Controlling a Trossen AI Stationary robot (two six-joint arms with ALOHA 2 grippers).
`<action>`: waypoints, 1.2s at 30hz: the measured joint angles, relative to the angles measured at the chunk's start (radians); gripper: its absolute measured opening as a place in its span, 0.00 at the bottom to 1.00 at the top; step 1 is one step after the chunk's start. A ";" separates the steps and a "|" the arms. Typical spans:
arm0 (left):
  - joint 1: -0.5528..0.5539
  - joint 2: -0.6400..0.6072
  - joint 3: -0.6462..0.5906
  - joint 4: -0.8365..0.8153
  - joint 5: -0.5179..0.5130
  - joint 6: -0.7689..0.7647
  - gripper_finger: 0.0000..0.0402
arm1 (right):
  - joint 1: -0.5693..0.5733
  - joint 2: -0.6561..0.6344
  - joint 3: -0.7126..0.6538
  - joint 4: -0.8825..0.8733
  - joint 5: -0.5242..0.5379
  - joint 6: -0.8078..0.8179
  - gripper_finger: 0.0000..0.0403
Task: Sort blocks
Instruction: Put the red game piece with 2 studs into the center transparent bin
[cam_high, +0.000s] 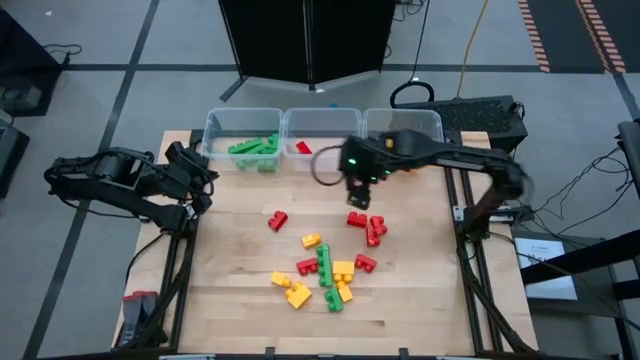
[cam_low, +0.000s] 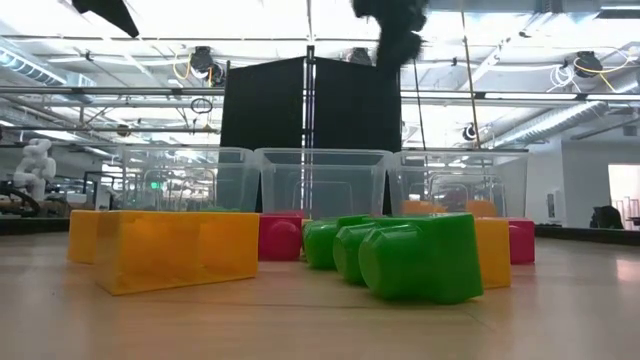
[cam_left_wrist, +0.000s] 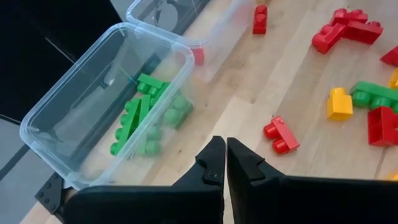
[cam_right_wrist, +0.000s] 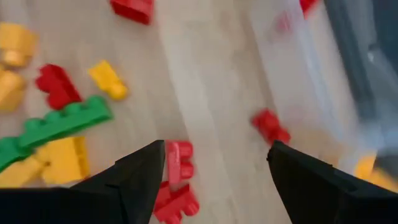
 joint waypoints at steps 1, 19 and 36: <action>0.000 0.000 0.000 -0.001 0.000 -0.001 0.00 | 0.005 -0.042 -0.095 0.053 0.009 0.034 0.69; 0.000 0.000 0.000 0.000 0.009 -0.004 0.00 | 0.090 -0.027 -0.620 0.502 -0.100 0.188 0.70; 0.000 0.000 0.000 0.000 0.012 -0.029 0.00 | 0.085 0.166 -0.620 0.532 -0.045 0.137 0.66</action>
